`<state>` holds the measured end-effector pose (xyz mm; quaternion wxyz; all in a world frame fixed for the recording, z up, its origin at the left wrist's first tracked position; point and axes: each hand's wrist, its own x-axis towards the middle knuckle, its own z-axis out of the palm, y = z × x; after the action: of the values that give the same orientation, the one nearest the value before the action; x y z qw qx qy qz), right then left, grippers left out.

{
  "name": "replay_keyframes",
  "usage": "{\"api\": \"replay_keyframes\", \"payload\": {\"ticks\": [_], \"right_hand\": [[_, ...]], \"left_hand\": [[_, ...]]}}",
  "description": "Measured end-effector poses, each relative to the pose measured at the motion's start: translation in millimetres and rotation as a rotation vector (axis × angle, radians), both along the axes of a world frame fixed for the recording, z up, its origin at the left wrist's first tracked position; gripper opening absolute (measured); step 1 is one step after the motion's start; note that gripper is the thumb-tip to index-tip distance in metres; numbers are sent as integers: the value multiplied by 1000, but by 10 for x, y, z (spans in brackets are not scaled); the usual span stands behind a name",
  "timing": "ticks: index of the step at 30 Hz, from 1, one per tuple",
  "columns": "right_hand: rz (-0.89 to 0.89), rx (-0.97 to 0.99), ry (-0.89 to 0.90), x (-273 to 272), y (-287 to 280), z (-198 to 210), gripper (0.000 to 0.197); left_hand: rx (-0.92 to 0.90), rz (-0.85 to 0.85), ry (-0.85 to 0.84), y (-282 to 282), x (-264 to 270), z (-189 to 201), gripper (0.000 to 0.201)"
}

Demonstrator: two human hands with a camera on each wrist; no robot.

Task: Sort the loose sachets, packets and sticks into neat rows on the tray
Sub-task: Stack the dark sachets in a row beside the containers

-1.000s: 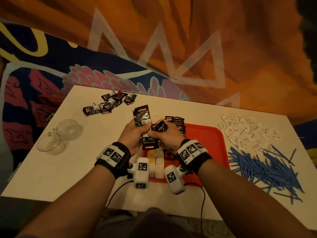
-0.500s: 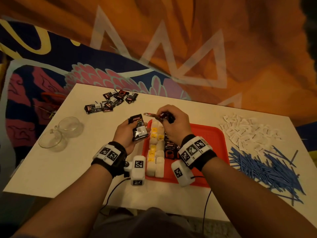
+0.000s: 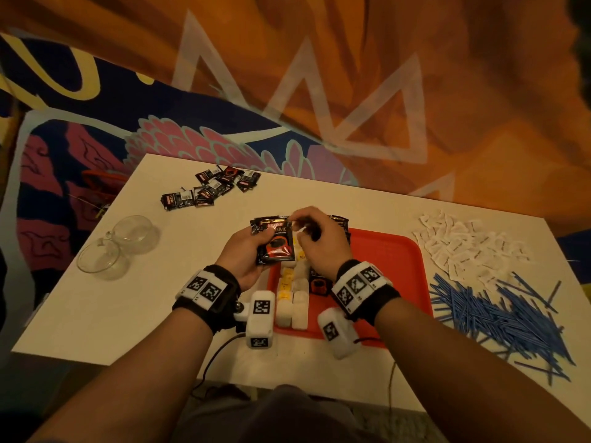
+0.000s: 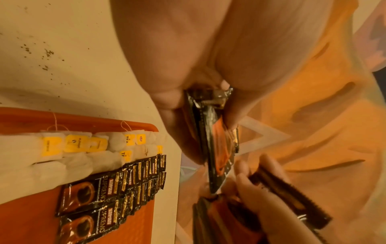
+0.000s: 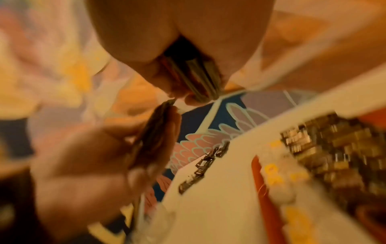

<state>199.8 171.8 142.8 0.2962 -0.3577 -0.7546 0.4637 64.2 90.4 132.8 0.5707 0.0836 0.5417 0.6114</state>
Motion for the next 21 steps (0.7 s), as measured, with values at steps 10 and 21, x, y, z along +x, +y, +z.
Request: {"api": "replay_keyframes", "payload": {"ticks": [10, 21], "right_hand": [[-81, -568, 144, -64, 2, -40, 19], [-229, -629, 190, -40, 8, -62, 31]], "left_hand": [[74, -10, -157, 4, 106, 50, 34], [-170, 76, 814, 74, 74, 29, 11]]}}
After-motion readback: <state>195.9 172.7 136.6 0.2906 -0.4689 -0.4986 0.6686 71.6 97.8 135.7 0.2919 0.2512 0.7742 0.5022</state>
